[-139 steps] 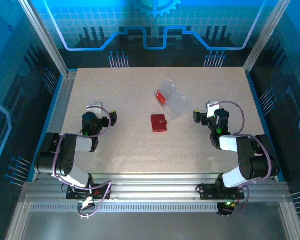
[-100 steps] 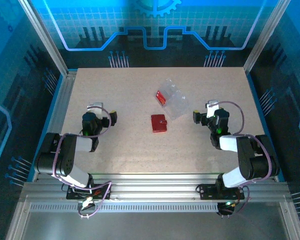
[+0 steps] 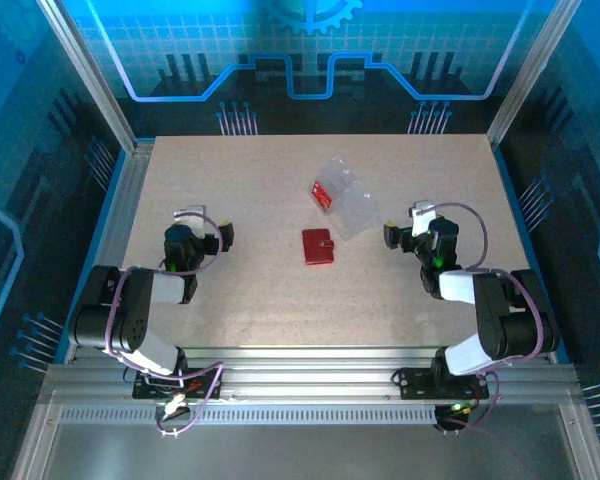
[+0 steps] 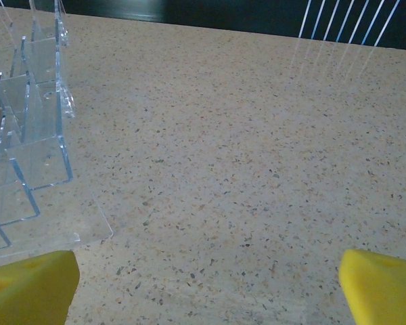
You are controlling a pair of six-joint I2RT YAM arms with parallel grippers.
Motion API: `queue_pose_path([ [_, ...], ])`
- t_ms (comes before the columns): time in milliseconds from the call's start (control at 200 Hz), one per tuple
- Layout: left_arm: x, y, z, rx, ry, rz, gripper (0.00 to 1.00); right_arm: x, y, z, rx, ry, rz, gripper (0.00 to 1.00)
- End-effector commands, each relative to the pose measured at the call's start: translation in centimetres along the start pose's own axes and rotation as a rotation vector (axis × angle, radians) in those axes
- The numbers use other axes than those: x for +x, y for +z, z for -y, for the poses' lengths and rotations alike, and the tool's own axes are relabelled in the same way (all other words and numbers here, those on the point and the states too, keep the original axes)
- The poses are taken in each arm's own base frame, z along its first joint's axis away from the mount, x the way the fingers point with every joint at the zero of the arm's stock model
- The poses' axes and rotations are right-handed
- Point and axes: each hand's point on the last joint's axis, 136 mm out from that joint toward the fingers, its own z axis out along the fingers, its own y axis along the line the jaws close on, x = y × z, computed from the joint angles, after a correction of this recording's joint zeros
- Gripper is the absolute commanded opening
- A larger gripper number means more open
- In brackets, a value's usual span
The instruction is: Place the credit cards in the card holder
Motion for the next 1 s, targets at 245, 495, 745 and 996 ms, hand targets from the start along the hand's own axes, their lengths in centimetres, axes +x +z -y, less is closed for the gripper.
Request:
queue_pose_path([
  [245, -1.0, -0.1, -1.8, -0.082, -0.031, 0.045, 0.99, 0.0, 0.1, 0.1, -0.022, 0.009, -0.001, 1.0],
  [495, -6.8, -3.3, -2.2, -0.149, -0.074, 0.046, 0.99, -2.2, -3.1, 4.5, 0.237, 0.117, 0.034, 1.0],
  [745, -8.8, -5.0, -0.1, -0.109, -0.523, -0.18, 0.99, -3.5, -10.7, 9.5, 0.553, 0.701, -0.05, 1.0],
  [996, -8.3, -4.4, 9.6, 0.303, -0.536, -0.334, 0.96, -3.7, -13.0, 6.4, 0.419, 0.635, -0.267, 1.0],
])
